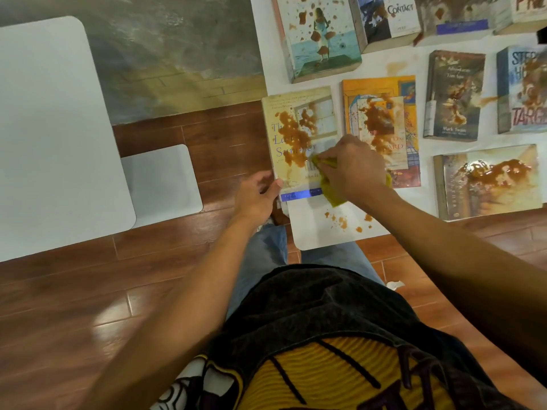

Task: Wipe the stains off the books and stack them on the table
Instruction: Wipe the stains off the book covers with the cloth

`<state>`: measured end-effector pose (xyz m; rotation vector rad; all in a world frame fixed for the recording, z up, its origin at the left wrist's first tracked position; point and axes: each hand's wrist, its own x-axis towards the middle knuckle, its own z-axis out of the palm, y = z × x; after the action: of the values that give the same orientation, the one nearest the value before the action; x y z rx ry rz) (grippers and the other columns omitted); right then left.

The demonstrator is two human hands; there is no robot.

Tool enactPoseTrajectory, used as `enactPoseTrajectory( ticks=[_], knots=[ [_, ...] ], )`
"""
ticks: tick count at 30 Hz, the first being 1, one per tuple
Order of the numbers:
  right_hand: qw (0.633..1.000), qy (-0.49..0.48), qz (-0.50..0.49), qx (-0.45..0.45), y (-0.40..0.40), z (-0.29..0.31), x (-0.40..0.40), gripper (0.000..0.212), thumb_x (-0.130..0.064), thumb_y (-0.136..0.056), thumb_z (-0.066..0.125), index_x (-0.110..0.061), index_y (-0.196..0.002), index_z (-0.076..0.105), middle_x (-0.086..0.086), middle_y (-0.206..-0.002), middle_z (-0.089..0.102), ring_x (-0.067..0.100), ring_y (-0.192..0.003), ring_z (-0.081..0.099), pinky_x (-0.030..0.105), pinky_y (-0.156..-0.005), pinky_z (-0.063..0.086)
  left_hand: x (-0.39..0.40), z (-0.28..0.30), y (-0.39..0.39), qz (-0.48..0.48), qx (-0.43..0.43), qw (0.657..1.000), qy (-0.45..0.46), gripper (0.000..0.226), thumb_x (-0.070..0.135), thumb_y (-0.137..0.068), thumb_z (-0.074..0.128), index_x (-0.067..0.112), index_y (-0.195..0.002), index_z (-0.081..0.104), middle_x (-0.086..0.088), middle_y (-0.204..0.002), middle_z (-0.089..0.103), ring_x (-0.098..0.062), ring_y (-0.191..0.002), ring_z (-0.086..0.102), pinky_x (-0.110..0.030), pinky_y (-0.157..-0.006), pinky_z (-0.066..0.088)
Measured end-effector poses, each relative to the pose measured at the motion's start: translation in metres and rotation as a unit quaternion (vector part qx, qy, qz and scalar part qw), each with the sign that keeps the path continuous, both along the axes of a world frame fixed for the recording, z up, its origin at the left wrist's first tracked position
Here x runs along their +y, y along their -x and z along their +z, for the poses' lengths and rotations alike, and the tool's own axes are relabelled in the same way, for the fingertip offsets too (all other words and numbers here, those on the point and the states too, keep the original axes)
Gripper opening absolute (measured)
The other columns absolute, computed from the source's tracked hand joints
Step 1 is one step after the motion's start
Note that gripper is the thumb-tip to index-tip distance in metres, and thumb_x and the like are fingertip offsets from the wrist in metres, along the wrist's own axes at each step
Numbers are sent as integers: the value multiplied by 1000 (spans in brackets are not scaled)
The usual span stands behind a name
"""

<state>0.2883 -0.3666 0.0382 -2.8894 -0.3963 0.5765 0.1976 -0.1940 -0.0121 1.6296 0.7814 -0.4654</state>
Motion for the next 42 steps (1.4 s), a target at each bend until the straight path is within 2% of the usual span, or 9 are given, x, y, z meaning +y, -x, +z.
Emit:
enactPoseTrajectory(
  ticks=[4,8,13,21,26,31,34,38,42],
  knots=[
    [998,1,-58,-15,-11,2,3,27,-38,-97,62,-24,-118,73,6,-118,59,29,-98,62,38,-79,52,-1,0,1,4,1,1000,10,31,23,-99,63,14,-128,61,1,-127,68,-13,-115,62,-34,-91,58],
    [1000,11,14,9,-3,4,5,26,-39,-97,62,-28,-117,74,4,-115,59,26,-94,61,35,-72,50,0,1,1,-3,-8,1000,3,30,23,-99,62,12,-127,60,2,-124,68,-9,-106,62,-23,-82,56],
    [999,30,-43,-11,-25,12,10,22,-37,-95,65,-26,-112,75,6,-117,63,29,-96,64,37,-76,52,0,-1,0,8,-2,1000,16,32,24,-99,63,12,-128,60,-1,-127,68,-14,-113,64,-32,-89,58],
    [998,18,43,43,35,7,20,22,-39,-95,64,-32,-114,74,0,-111,59,25,-91,63,29,-67,41,-1,-12,4,59,24,997,47,34,29,-94,68,14,-125,65,-1,-123,70,-21,-115,65,-43,-95,57],
    [998,-16,51,17,26,0,50,23,-42,-94,65,-32,-112,75,0,-115,60,25,-94,65,32,-73,51,-6,-19,6,104,25,992,66,26,26,-98,64,11,-119,69,-3,-114,73,-18,-99,69,-23,-78,57],
    [997,8,72,14,36,-1,45,23,-41,-96,62,-33,-115,73,-2,-118,57,24,-94,65,31,-69,47,-8,-17,7,128,45,986,99,24,22,-98,63,11,-119,68,-2,-110,72,-18,-96,70,-26,-79,59],
    [996,-1,84,18,39,-2,44,22,-39,-96,63,-33,-114,74,-2,-117,58,23,-95,65,31,-68,46,-8,-16,10,135,36,984,111,22,21,-100,60,11,-119,68,2,-102,73,-15,-90,69,-20,-74,58],
    [999,-17,49,0,26,-2,55,21,-36,-95,66,-28,-112,75,0,-118,59,25,-94,66,33,-71,51,-10,-11,11,168,65,973,147,34,36,-105,46,14,-108,71,-4,-96,77,-17,-82,72,-27,-74,60],
    [996,-7,87,30,45,-4,43,18,-33,-94,67,-34,-110,75,-1,-115,59,26,-90,66,37,-70,55,-10,-10,10,172,72,972,144,39,43,-105,43,17,-102,72,-3,-93,78,-15,-80,73,-27,-73,59]
  ],
)
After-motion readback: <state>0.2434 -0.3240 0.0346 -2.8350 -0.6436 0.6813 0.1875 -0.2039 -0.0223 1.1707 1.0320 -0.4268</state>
